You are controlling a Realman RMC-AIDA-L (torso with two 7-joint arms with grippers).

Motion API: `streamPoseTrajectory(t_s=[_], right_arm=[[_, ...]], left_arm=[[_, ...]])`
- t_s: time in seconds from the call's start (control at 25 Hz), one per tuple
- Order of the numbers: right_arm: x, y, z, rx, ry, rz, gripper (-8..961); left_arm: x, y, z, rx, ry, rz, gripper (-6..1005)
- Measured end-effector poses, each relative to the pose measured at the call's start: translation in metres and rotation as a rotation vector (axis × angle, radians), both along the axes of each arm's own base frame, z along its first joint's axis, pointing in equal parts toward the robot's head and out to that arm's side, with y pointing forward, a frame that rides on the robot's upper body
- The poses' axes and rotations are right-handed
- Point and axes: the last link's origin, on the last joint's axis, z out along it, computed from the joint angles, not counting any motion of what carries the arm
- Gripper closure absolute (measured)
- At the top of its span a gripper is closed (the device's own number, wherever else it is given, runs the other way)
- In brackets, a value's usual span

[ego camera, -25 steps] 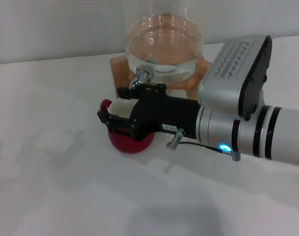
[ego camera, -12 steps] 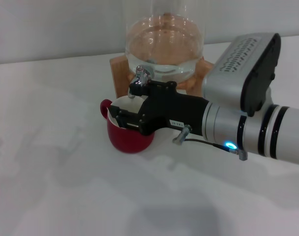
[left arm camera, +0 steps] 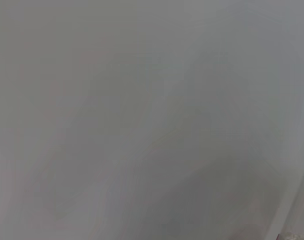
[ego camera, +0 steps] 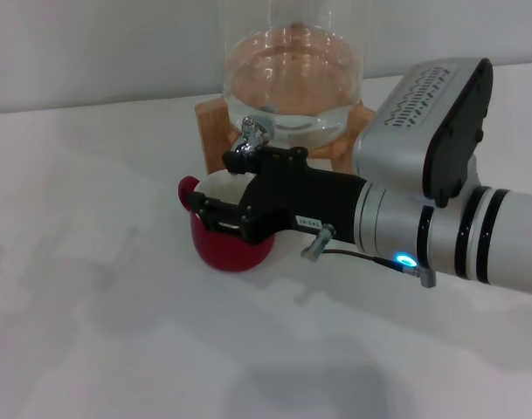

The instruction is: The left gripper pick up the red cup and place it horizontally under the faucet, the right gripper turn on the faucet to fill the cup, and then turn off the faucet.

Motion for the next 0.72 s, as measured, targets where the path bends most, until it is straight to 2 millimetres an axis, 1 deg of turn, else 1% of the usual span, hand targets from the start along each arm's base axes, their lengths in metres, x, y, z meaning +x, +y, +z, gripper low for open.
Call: streamPoseTrajectory(t_s=[0.72], right_arm=[[0.0002,0.0011,0.0008,-0.010,0.014,-0.002,300]], left_arm=[[0.0012,-0.0001,-0.0001,-0.001,-0.002,-0.008,133]])
